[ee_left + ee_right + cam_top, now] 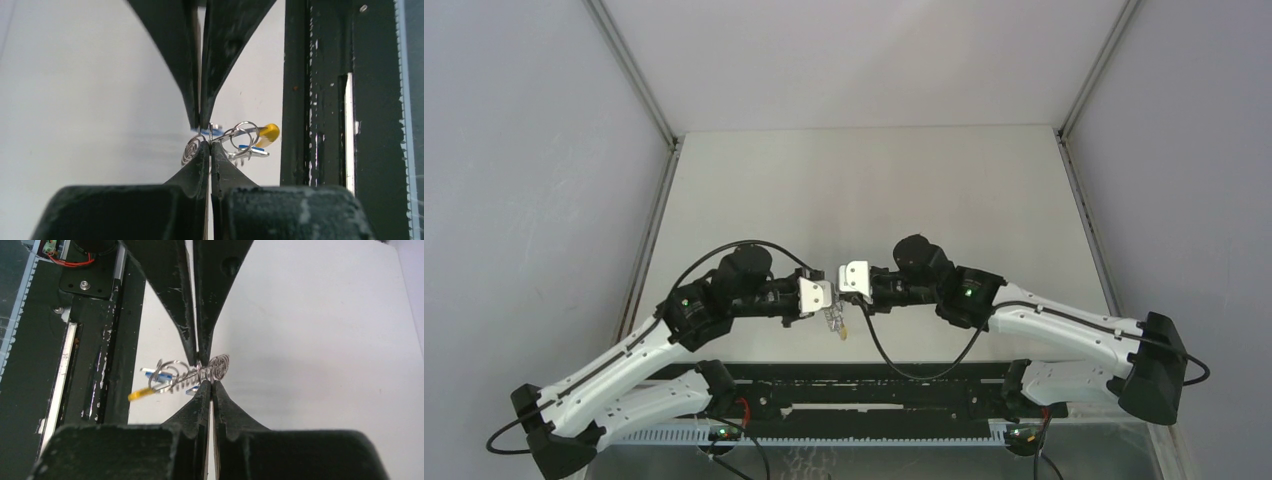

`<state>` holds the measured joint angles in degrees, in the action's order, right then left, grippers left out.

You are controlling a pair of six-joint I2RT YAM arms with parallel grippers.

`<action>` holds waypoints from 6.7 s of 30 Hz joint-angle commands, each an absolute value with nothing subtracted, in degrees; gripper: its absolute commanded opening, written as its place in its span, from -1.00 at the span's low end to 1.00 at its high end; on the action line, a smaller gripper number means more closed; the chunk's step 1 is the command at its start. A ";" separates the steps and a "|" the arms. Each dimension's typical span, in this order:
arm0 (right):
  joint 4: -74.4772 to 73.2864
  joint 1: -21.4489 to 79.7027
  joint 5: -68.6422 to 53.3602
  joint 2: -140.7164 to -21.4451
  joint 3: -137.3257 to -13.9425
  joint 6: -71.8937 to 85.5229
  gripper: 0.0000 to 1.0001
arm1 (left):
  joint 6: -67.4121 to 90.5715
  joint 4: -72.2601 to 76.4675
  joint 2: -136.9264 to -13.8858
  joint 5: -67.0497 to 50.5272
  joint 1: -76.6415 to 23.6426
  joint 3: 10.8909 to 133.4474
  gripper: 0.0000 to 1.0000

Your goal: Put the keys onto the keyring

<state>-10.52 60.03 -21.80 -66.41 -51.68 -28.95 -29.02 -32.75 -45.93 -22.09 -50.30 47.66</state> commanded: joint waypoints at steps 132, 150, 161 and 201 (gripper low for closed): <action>-1.09 55.21 -30.27 -68.95 -46.80 -23.07 -1.00 | -12.17 19.07 -41.89 -32.99 -42.80 15.56 -0.33; -1.26 55.30 -29.81 -69.17 -46.03 -22.99 -1.00 | -12.70 16.17 -38.24 -29.86 -42.80 15.02 -0.31; -0.71 55.31 -29.97 -69.20 -45.45 -23.08 -1.00 | -12.56 15.03 -34.15 -28.70 -41.97 13.94 -0.33; 0.00 56.23 -31.65 -69.76 -45.93 -22.92 -1.00 | -11.26 19.92 -42.65 -34.41 -41.84 16.30 -0.56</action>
<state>-3.57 55.64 -30.13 -70.91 -44.93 -23.29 -12.01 16.75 -42.02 -32.53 -42.22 13.80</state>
